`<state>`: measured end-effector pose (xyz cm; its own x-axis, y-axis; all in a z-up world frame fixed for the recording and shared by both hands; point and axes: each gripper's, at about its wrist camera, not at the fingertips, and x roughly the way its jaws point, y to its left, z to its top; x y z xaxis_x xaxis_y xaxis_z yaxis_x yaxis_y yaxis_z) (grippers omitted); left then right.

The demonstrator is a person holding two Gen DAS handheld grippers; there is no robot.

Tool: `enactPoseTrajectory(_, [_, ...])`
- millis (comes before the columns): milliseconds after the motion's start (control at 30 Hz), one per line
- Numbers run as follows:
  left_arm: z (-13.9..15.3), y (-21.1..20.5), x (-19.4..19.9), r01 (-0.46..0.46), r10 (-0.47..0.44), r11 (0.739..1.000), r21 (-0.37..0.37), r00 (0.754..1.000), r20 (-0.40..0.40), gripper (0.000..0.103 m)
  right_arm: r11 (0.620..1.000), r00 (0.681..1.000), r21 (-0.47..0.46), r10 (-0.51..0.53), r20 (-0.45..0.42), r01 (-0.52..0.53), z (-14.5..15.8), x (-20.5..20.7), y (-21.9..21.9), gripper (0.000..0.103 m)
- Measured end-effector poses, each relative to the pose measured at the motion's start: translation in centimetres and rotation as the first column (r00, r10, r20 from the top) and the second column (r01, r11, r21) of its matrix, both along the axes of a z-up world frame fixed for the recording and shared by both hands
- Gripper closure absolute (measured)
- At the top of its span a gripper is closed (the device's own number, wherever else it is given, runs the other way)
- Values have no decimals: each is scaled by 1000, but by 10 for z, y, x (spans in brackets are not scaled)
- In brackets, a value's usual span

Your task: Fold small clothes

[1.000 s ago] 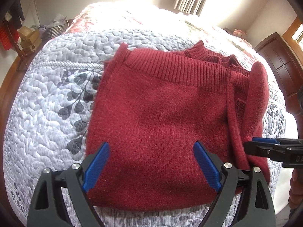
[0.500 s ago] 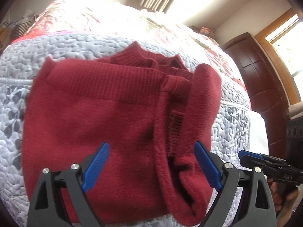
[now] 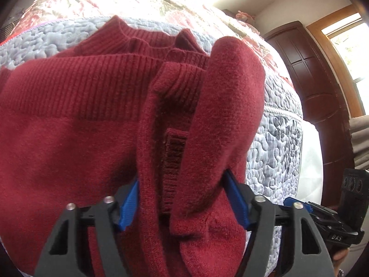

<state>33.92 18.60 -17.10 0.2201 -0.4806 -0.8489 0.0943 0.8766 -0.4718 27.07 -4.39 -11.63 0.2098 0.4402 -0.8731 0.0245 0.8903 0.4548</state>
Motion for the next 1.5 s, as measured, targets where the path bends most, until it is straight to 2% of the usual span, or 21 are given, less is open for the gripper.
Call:
enactPoseTrajectory(200, [4,1,-2,-19,19,1000,18,999,27,70,1000,1000,12,-13,-4,13,-2,0,-6,53])
enactPoseTrajectory(300, [7,5,-5,-28,28,1000,5,999,37,75,1000,1000,8,-4,-8,4,-5,-1,-3,53])
enactPoseTrajectory(467, [20,15,-11,-50,51,999,-13,996,77,82,999,999,-25,31,-40,-32,-22,1,18,53])
enactPoseTrajectory(733, [76,38,-26,-54,56,998,-14,974,219,89,995,995,-45,81,-65,-84,-32,-3,47,53])
enactPoseTrajectory(867, [101,63,-29,-79,76,997,-2,956,285,89,993,992,-48,105,-63,-108,-30,-2,61,53])
enactPoseTrajectory(1033, [118,107,-30,-142,126,989,28,940,318,89,990,990,-52,130,-61,-134,-30,-1,73,53])
enactPoseTrajectory(1133, [116,138,-32,-191,163,980,59,935,316,90,987,987,-58,147,-60,-151,-29,1,89,53])
enactPoseTrajectory(1233, [103,168,-37,-247,214,966,80,933,290,91,982,984,-72,172,-54,-176,-29,1,103,53])
enactPoseTrajectory(1267, [99,178,-39,-269,234,959,89,928,290,101,980,982,-75,183,-52,-186,-29,-1,107,53])
enactPoseTrajectory(1300, [97,187,-42,-297,254,949,106,918,304,103,978,980,-79,191,-52,-195,-30,-2,110,53])
enactPoseTrajectory(1333, [96,196,-44,-323,274,940,114,909,315,103,976,979,-84,199,-52,-203,-30,-4,113,53])
enactPoseTrajectory(1400, [93,217,-47,-365,324,927,83,894,308,103,972,975,-87,215,-54,-220,-30,-4,124,53])
enactPoseTrajectory(1500, [80,229,-47,-365,336,927,83,909,245,103,966,970,-90,237,-55,-241,-30,-3,146,53])
